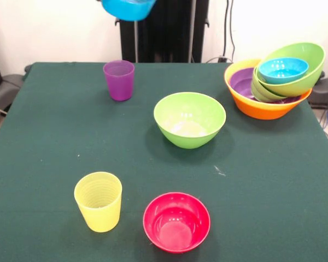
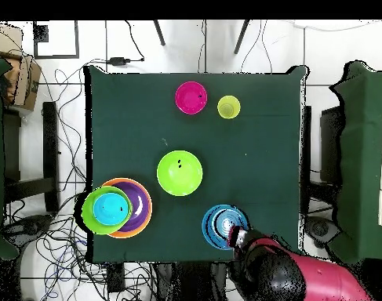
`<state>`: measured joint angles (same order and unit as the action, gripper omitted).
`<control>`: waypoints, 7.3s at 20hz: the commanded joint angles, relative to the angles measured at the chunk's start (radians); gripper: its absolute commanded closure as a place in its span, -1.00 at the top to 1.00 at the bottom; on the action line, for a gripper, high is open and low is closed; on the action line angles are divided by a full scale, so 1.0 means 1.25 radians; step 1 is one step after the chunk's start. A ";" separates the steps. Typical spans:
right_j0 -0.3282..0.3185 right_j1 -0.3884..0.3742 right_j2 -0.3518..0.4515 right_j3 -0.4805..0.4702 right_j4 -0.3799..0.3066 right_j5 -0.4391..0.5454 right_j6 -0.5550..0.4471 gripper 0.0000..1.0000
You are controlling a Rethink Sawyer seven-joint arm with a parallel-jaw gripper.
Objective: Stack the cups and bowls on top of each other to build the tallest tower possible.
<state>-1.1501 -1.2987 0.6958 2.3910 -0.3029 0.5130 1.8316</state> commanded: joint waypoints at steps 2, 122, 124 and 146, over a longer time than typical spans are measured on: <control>-0.051 -0.102 0.161 0.146 0.088 0.004 -0.280 -1.00; 0.921 0.458 -0.483 -0.488 0.030 -0.040 0.244 1.00; 0.904 0.467 -0.466 -0.502 0.024 -0.034 0.228 1.00; 0.873 0.543 -0.420 -0.618 -0.016 -0.003 0.197 1.00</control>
<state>-0.0517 -0.6594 0.0724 1.6824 -0.2718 0.5042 2.1506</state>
